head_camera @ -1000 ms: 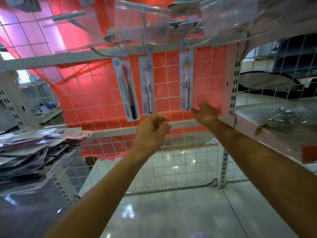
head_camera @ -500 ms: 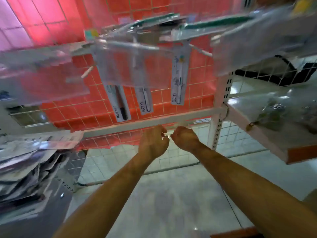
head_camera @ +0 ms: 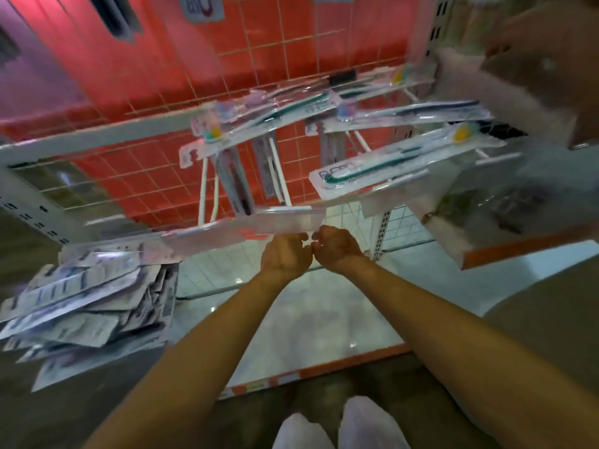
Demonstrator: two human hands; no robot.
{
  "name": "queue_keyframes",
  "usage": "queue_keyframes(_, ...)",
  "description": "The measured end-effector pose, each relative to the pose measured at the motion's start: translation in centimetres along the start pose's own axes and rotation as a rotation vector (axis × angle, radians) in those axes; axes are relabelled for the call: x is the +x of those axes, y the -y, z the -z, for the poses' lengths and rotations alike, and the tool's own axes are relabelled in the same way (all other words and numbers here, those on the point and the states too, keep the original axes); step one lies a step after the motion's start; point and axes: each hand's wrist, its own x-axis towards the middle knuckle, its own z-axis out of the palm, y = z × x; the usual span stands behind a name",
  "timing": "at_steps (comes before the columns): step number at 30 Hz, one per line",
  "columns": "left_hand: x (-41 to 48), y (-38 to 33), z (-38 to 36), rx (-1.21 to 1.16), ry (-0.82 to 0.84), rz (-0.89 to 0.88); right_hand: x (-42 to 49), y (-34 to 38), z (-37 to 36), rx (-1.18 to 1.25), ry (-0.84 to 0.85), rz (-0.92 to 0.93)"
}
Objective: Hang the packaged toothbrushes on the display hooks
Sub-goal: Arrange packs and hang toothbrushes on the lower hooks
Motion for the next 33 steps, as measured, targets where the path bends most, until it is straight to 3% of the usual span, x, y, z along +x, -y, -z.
queue_keyframes(4, -3.6, -1.3, 2.1, 0.083, 0.094, 0.023, -3.6, 2.0, 2.1, -0.068, 0.103, -0.051)
queue_keyframes(15, -10.9, -5.2, 9.8, 0.219, 0.2, 0.002, -11.8, 6.9, 8.7, -0.133, 0.251, 0.042)
queue_keyframes(21, -12.5, -7.1, 14.4, 0.299, 0.38, -0.037, -14.4, 9.5, 12.8, -0.221, 0.398, 0.084)
queue_keyframes(26, -13.1, -9.2, 18.0, 0.273, 0.51, -0.034, -15.1, 11.2, 15.9, -0.192, 0.522, 0.016)
queue_keyframes(33, -12.3, -12.5, 21.1, 0.317, 0.421, -0.181, -15.2, 11.9, 20.8, -0.02, 0.423, -0.005)
